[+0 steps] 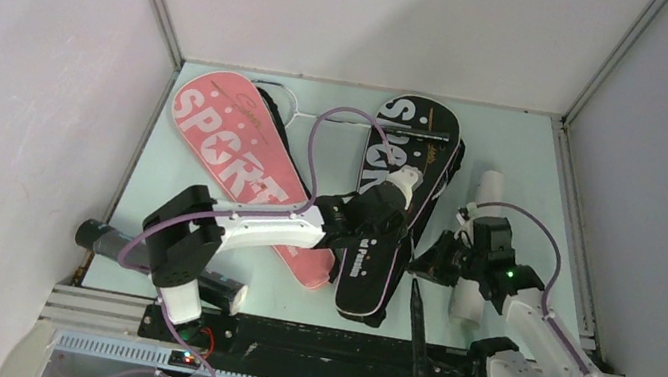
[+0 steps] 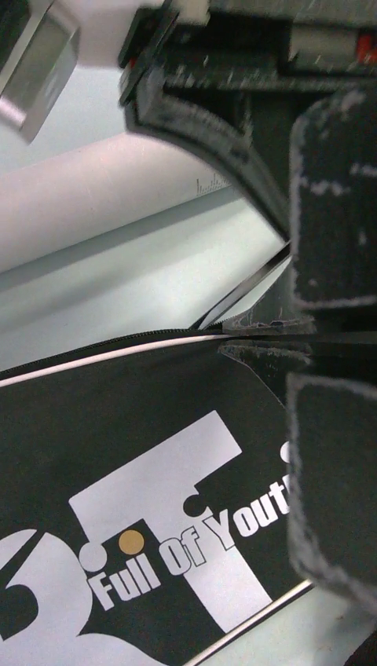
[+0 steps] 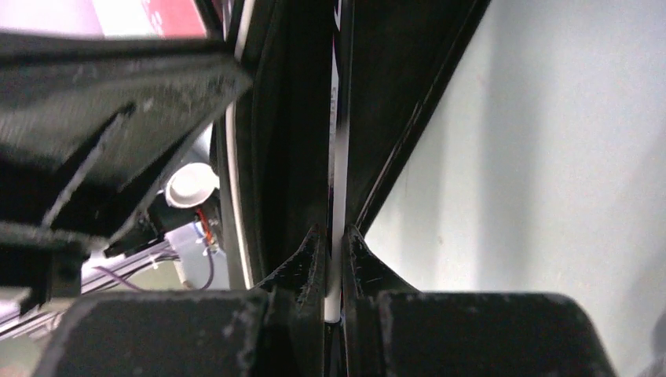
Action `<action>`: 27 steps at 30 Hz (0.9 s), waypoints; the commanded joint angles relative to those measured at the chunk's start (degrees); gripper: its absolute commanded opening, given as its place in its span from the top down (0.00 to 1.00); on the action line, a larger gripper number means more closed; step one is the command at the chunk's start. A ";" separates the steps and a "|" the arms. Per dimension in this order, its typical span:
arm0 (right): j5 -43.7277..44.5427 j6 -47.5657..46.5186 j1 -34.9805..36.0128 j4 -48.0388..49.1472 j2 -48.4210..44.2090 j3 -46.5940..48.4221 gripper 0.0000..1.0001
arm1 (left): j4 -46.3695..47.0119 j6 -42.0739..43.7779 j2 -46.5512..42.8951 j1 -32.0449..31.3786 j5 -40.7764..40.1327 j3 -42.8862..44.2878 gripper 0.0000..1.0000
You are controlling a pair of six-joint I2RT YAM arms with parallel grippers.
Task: Pack up the badminton gear
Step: Place the racket in the racket bag.
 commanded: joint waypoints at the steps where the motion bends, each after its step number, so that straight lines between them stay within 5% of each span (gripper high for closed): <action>1: 5.63 -3.72 1.33 18.49 5.24 0.62 1.00 | 3.09 -0.74 -3.53 -0.14 3.52 -1.32 1.00; 13: 15.70 1.53 2.48 50.04 22.70 0.70 1.00 | 8.45 -10.00 -4.95 -0.14 9.94 -5.45 1.00; 27: 23.31 6.11 6.12 70.58 38.01 2.24 1.00 | 12.33 -17.34 -7.69 -0.22 12.59 -10.45 1.00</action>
